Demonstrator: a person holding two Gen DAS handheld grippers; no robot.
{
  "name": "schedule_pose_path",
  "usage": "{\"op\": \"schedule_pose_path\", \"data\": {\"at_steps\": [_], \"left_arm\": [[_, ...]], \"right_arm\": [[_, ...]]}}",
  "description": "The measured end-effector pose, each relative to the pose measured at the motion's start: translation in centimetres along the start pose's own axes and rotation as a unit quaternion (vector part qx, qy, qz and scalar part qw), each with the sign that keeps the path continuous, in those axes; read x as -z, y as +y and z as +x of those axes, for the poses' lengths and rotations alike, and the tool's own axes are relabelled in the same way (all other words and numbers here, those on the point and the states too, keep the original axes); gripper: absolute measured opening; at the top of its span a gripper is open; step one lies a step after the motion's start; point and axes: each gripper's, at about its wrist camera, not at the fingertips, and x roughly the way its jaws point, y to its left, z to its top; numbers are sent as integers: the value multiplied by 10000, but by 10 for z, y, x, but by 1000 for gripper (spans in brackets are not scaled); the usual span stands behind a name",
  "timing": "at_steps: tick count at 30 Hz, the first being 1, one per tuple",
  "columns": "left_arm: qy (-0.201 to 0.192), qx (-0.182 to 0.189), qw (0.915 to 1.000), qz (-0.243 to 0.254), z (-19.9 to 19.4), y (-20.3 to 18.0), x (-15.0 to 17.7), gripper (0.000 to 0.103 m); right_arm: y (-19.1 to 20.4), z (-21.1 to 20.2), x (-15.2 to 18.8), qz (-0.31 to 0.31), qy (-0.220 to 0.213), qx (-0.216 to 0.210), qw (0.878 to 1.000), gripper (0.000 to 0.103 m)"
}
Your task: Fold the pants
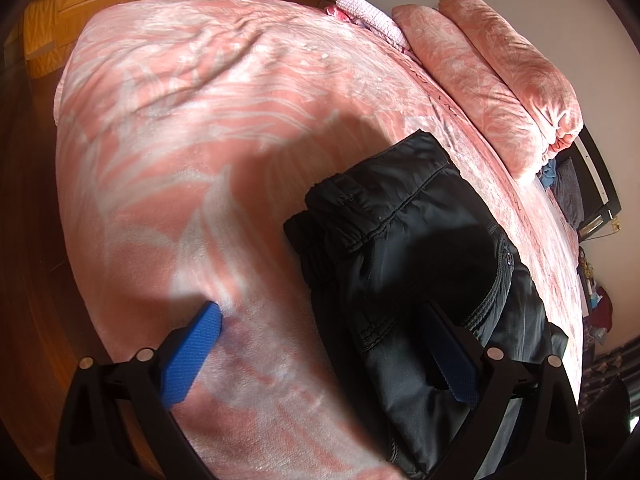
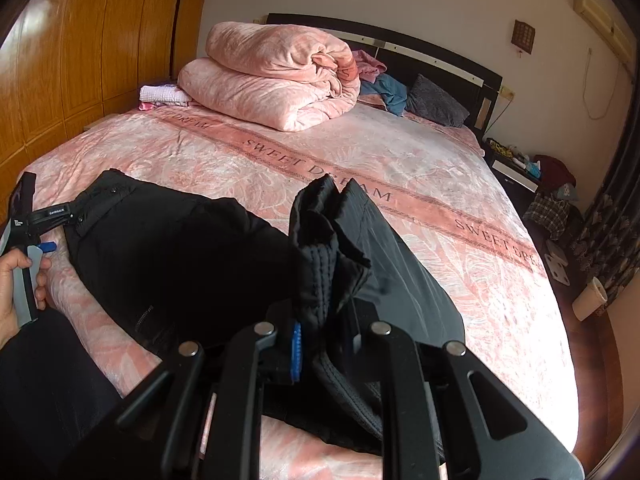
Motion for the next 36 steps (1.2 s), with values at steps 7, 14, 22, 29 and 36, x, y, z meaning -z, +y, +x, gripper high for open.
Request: {"op": "schedule_pose_path", "data": {"at_steps": [7, 14, 22, 29, 36], "left_arm": [[5, 19, 10000, -3, 0, 2, -1, 99], [5, 20, 10000, -3, 0, 2, -1, 99], [6, 40, 10000, -6, -1, 3, -1, 99], [5, 68, 10000, -17, -2, 4, -1, 99], [5, 98, 9999, -34, -4, 4, 0, 99]], "right_arm": [[57, 28, 22, -967, 265, 226, 9947, 14], [97, 49, 46, -1924, 394, 641, 9784, 14], [126, 78, 65, -2461, 537, 891, 9636, 14], [129, 86, 72, -2270, 736, 540, 9696, 28], [100, 56, 49, -1311, 739, -687, 9862, 71]]}}
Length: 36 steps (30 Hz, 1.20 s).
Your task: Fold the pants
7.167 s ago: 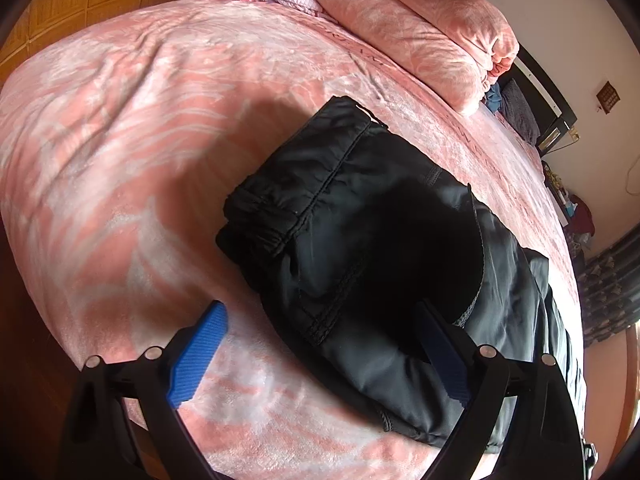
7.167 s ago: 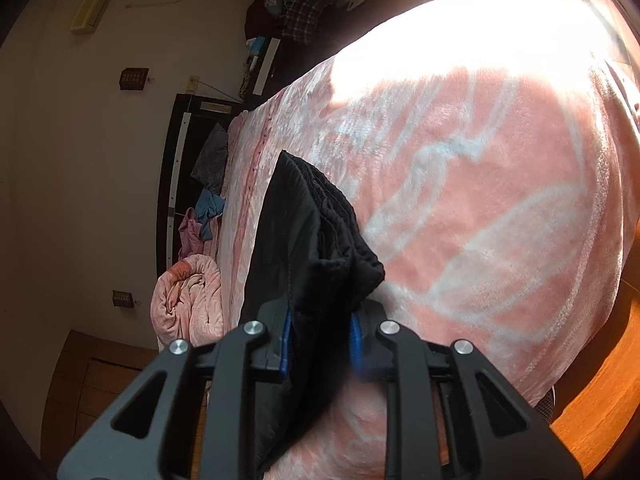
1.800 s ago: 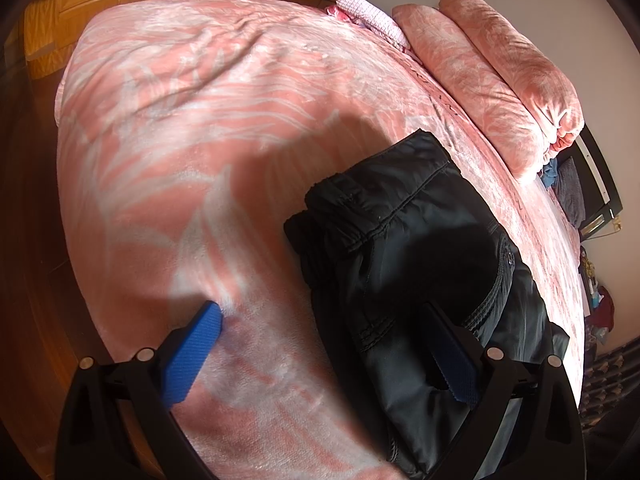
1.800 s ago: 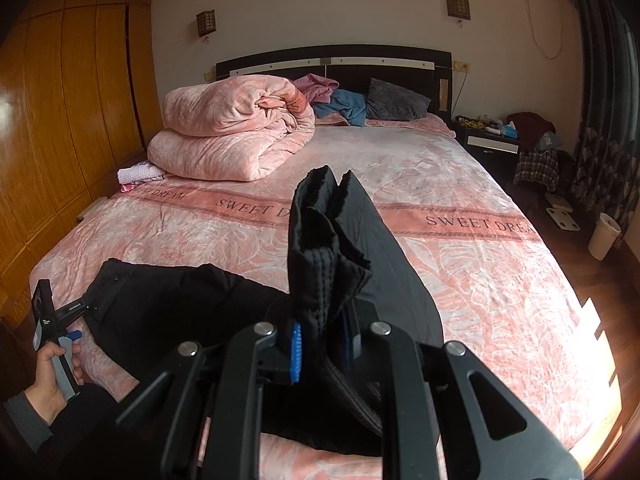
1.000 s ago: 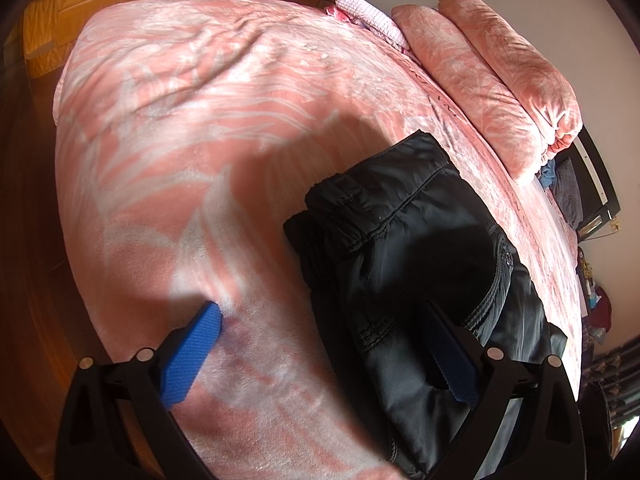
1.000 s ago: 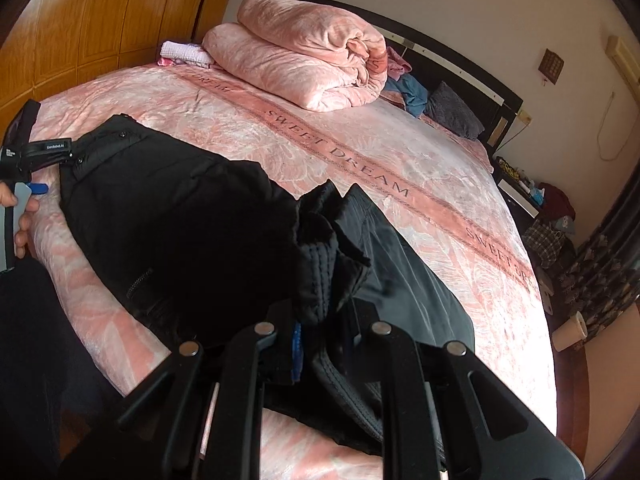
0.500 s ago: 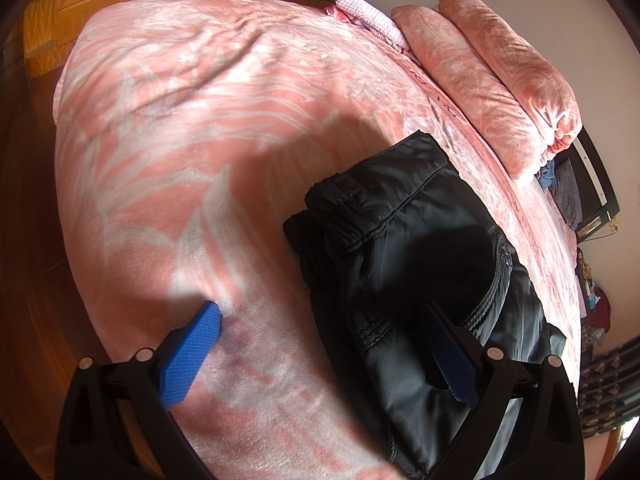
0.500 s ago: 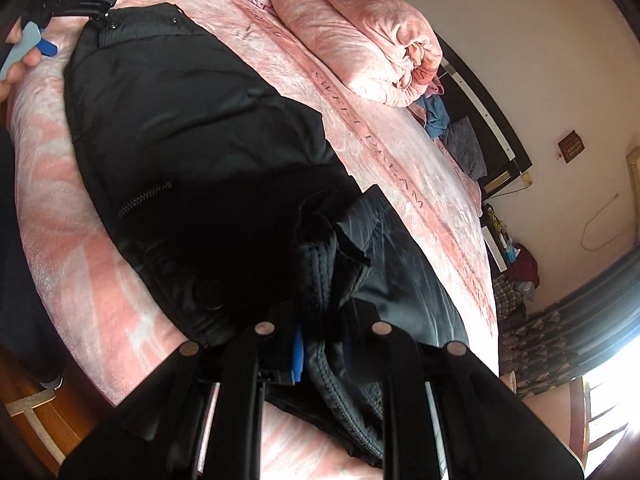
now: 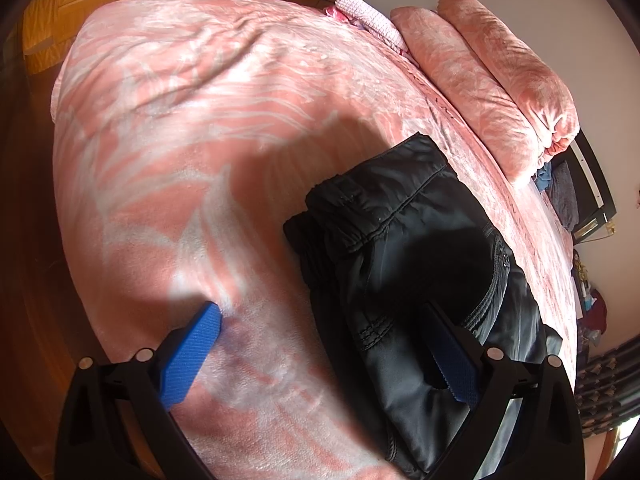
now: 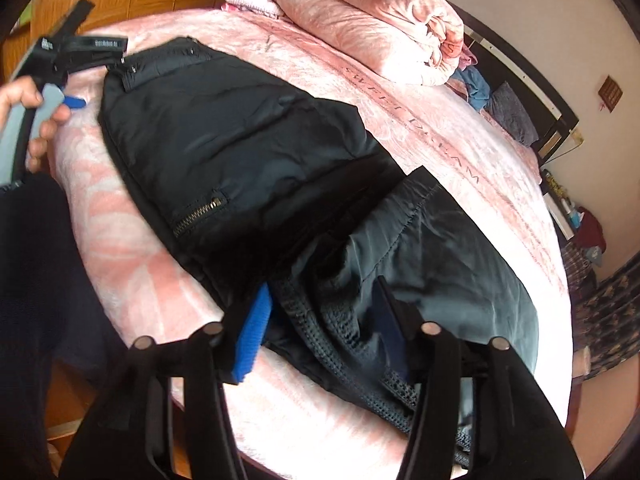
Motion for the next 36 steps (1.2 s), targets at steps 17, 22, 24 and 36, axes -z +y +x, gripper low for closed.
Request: {"op": "schedule_pose_path", "data": {"at_steps": [17, 22, 24, 36], "left_arm": [[38, 96, 9999, -35, 0, 0, 1, 99], [133, 704, 9972, -235, -4, 13, -6, 99], [247, 1044, 9930, -502, -3, 25, -12, 99], [1241, 2180, 9538, -1653, 26, 54, -46, 99]], "right_arm": [[-54, 32, -8, 1486, 818, -848, 9818, 37], [-67, 30, -19, 1237, 1185, -1405, 9752, 38], [-73, 26, -36, 1078, 1280, -1729, 9706, 47], [-40, 73, -261, 105, 1603, -3835, 9095, 83]]}}
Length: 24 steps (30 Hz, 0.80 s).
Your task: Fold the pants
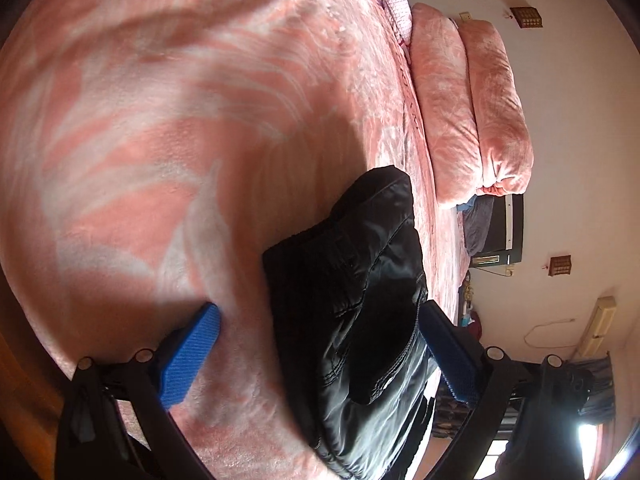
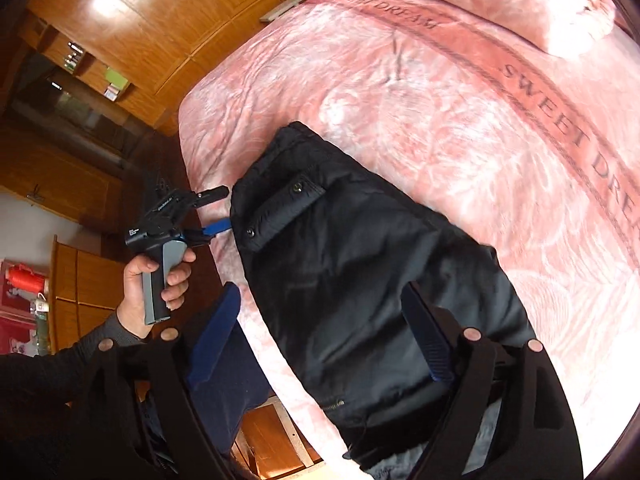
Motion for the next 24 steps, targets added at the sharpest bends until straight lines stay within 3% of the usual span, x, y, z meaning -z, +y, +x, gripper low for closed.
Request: {"op": "schedule_pose_path", "data": {"at_steps": [2, 5, 8, 14, 16, 18, 24], "left_arm": [[181, 242, 9995, -92, 4, 0, -4, 99], [344, 242, 9989, -192, 17, -1, -10, 99], [551, 462, 9974, -13, 28, -11, -14, 99], [485, 478, 9977, -10, 33, -8, -13, 98], [407, 302, 9987, 94, 33, -11, -10, 91], [381, 177, 9991, 12, 32, -7, -9, 67], [335, 420, 9980, -327, 24, 11, -10, 58]], "right_arm": [[6, 20, -37, -177, 233, -127, 9995, 86], [15, 55, -83, -414, 610, -217, 9970, 86], [19, 87, -119, -572, 846, -376, 9941, 86], [14, 154, -158, -654, 1320, -613, 9872, 87], [14, 176, -166, -719, 1531, -630, 9836, 87], [15, 195, -172, -795, 1743, -666, 9792, 87], [20, 228, -186, -1144, 2128, -808, 9670, 87]]}}
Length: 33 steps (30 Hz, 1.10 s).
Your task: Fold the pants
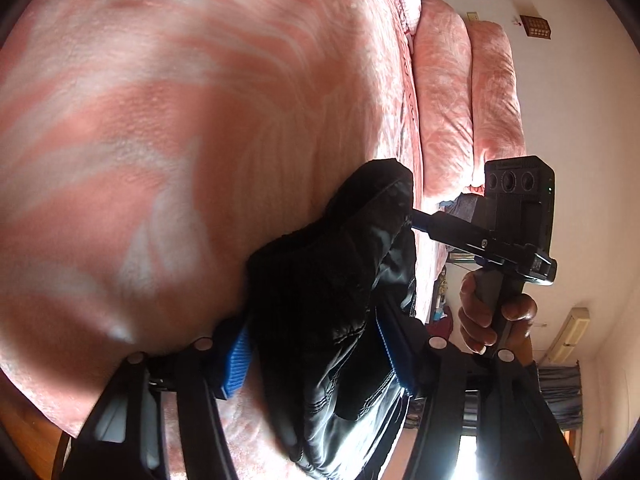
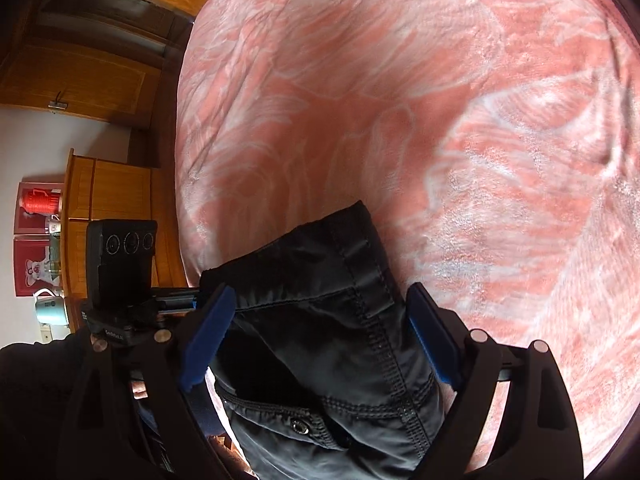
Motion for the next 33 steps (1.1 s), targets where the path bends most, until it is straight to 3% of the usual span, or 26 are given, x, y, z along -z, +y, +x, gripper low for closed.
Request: {"op": "schedule_pose_path", "data": {"at_steps": [2, 4, 7, 15, 25, 33], "left_arm": [[-37, -3, 10000, 10, -1, 0, 1, 54], [-88, -70, 9999, 45, -2, 1, 3, 47], [-162, -44, 9998, 57, -7, 4, 8, 38], [-633, -491, 9918, 992, -28, -58, 32, 33], [-939, -668, 9663, 2301, -44, -155, 80, 33], [-924, -539, 9484, 2986, -48, -207, 126, 33]], "right_arm": [[-2, 5, -5, -26, 120, 30, 9999, 78], [-4, 9, -7, -12, 195, 92, 9998, 49], [-2, 6, -1, -94, 215, 196, 9995, 33], [33, -44, 22, -268, -200, 659, 9973, 30], [79, -123, 84, -258, -854, 1506, 9846, 30], [107, -163, 138, -156, -1225, 1985, 9723, 30]]}}
